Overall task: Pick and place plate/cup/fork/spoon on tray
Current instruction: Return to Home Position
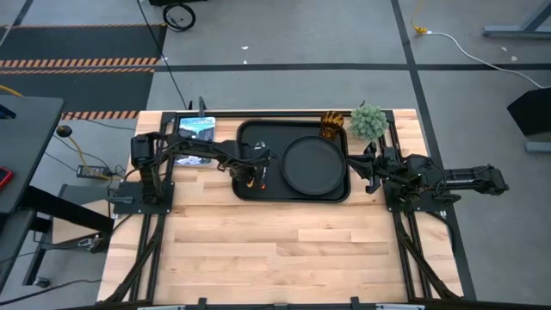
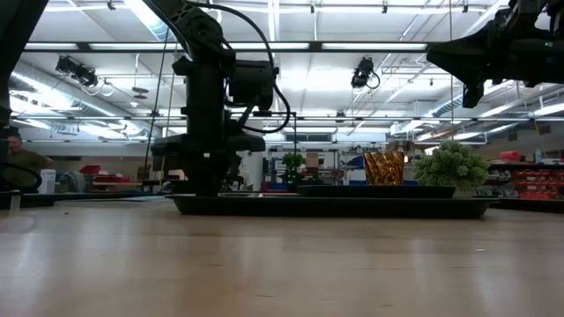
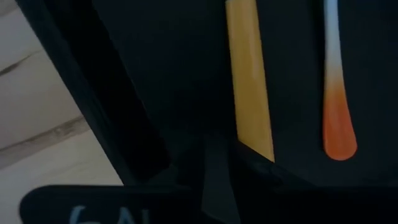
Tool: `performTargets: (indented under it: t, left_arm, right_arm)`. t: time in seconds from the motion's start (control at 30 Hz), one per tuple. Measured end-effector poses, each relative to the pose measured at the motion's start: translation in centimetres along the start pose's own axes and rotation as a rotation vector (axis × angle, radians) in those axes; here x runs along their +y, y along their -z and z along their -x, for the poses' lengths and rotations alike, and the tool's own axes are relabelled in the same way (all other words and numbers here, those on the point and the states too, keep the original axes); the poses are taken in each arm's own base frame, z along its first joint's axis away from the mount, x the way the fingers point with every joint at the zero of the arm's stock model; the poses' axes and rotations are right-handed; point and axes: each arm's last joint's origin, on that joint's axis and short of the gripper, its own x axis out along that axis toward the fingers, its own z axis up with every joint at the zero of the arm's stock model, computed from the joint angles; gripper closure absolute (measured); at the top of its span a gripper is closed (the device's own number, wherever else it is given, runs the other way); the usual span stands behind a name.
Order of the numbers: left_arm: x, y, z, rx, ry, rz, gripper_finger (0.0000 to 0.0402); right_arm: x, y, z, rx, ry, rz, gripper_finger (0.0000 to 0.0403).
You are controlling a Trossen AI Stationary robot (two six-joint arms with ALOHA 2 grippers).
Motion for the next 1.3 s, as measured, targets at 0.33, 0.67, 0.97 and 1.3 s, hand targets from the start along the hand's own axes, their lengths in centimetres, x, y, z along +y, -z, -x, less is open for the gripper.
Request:
performTargets:
  t: [0.33, 0.67, 0.97, 1.3]
  left_arm:
    - [-1.5, 0.5, 0.2, -0.06, 0.074, -0.264, 0.0326]
    - [-1.6, 2.1, 0.2, 0.02, 0.045, -0.515, 0.0327]
    - [-5.7, 4.5, 0.9, -0.175, 0.23, -0.806, 0.0344]
    - [-11.2, 6.2, 4.1, -0.579, 0.588, -0.924, 0.0349]
  right_arm:
    - [0.0, 0.0, 0.0, 0.0, 0.0, 0.0, 0.0334]
    - [0.0, 0.0, 0.0, 0.0, 0.0, 0.0, 0.0334]
    - [0.0, 0.0, 0.0, 0.0, 0.0, 0.0, 0.0334]
    - [0.0, 0.0, 0.0, -0.001, 0.0, 0.0, 0.0334]
